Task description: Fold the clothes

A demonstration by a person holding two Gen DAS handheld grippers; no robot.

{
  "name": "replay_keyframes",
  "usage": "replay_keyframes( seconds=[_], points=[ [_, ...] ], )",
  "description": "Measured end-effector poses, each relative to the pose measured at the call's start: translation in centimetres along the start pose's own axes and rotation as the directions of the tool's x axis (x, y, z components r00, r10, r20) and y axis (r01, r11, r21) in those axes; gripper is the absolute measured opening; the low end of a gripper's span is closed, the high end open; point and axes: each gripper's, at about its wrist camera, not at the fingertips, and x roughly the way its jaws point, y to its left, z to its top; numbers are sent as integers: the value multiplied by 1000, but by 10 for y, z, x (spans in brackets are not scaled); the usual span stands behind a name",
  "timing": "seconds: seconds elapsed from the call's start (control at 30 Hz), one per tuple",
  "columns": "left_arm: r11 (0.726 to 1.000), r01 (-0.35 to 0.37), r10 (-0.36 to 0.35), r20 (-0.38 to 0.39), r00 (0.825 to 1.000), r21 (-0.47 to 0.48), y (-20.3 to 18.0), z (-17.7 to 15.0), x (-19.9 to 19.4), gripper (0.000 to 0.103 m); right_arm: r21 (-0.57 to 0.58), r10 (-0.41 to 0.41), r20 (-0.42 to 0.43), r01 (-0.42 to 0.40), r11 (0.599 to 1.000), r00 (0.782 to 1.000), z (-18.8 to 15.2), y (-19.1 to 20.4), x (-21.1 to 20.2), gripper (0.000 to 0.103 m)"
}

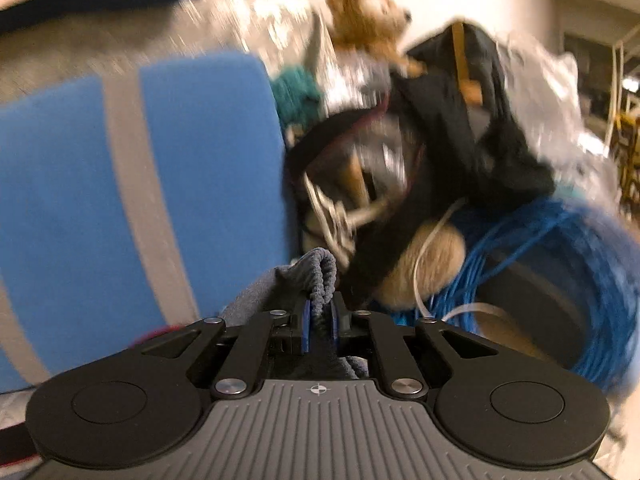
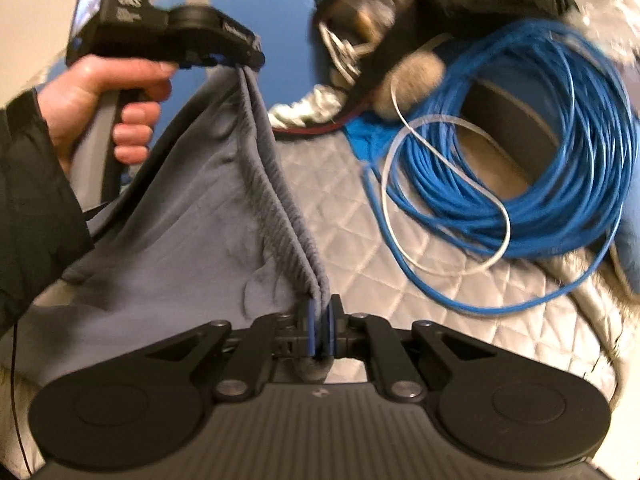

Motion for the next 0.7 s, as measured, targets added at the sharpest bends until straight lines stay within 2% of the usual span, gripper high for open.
replay_keyframes(
  seconds=[0.03, 0.1, 0.13, 0.2, 0.27, 0.33, 0.57, 0.63, 0.67, 0.7],
  points=[
    [1000, -2, 3, -38, 999, 12, -1, -7, 14, 15, 11, -3, -13, 3, 1000, 1000, -1, -4, 6, 6],
    [999, -10, 13, -101, 995, 30, -1, -19, 34, 33, 34, -9, -39, 11, 999, 999, -2, -12, 18, 6],
    [1000, 4, -2, -102, 995, 18, 3, -22, 30, 37, 45, -12, -52, 15, 999, 999, -3, -17, 24, 6],
    [999, 40, -41, -98, 994, -14, 12, -26, 18, 53, 67, -17, -78, 23, 998, 997, -5, -25, 36, 6],
    [996, 76, -80, -92, 993, -46, 21, -31, 6, 62, 79, -16, -90, 23, 997, 996, -7, -27, 40, 6],
    [991, 113, -119, -85, 989, -77, 30, -36, -6, 63, 80, -18, -95, 25, 996, 995, -9, -27, 41, 7],
    [995, 96, -96, -31, 995, 11, 58, -48, -107, 72, 49, -23, -110, 28, 998, 994, -10, -23, 41, 8],
    [997, 70, -69, -25, 997, 37, 72, -60, -140, 73, 26, -31, -112, 35, 999, 993, -9, -22, 40, 17],
    [997, 52, -50, -28, 998, 51, 78, -67, -155, 73, 10, -46, -102, 47, 999, 994, -8, -20, 38, 33],
    [997, 33, -31, -32, 999, 66, 84, -73, -170, 74, -16, -60, -85, 59, 998, 995, -8, -18, 33, 35]
  ],
)
